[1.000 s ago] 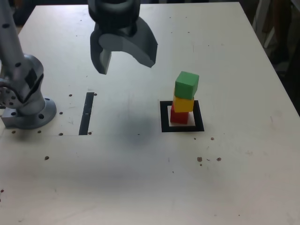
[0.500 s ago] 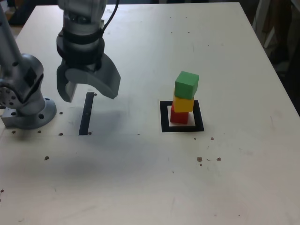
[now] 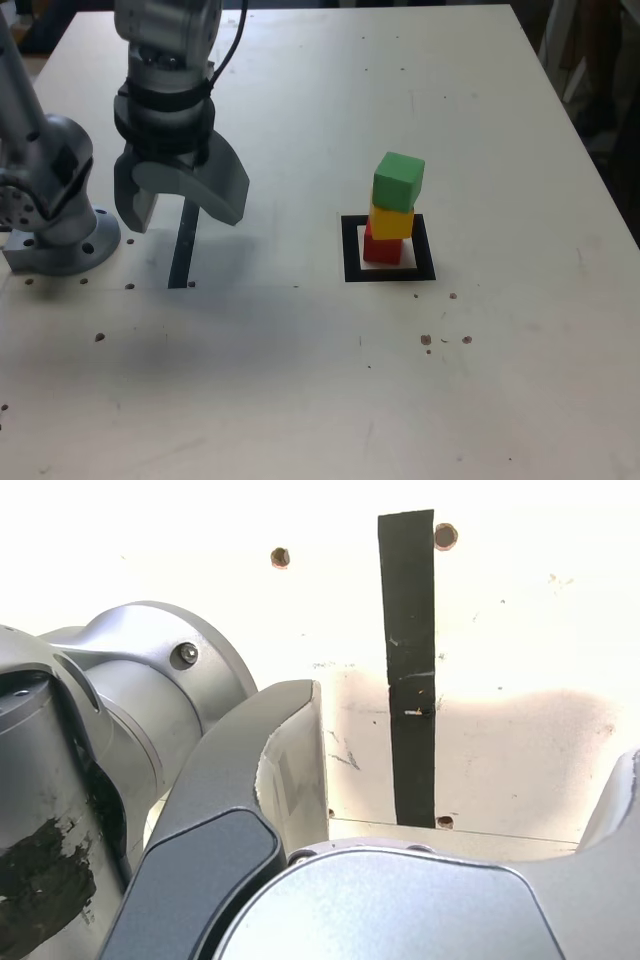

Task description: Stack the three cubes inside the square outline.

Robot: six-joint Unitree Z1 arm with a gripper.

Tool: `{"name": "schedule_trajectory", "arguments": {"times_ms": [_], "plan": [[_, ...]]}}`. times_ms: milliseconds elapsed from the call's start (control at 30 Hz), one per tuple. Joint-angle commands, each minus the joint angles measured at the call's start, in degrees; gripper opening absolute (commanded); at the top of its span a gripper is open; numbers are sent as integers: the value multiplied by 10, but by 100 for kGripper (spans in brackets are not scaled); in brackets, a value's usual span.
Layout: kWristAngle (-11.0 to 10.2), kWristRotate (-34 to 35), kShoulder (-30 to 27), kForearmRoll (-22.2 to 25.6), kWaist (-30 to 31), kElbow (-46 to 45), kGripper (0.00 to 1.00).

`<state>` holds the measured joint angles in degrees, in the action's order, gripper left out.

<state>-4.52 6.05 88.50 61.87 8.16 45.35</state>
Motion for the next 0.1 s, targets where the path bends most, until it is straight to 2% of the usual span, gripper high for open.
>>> {"name": "schedule_trajectory", "arguments": {"times_ms": [0,67], "plan": [[1,0,0,0,-1,-1,99],[2,0,0,2,-1,-1,99]]}}
